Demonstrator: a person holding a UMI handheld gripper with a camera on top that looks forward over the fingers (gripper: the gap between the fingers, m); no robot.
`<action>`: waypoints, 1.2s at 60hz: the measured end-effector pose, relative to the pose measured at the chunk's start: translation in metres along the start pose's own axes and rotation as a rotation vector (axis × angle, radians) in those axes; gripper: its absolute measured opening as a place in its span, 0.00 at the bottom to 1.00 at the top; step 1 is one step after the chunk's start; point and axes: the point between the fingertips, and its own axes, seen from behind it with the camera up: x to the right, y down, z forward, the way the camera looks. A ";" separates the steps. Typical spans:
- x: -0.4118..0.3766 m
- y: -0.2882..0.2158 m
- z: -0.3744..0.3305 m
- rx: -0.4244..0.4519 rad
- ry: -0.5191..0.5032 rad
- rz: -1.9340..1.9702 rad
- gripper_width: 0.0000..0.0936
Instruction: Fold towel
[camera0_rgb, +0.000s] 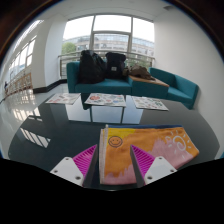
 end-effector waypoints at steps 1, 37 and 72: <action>0.000 -0.001 0.005 -0.003 0.001 -0.002 0.66; 0.041 -0.057 -0.004 0.014 -0.066 0.073 0.03; 0.333 -0.022 -0.008 -0.020 0.353 0.146 0.77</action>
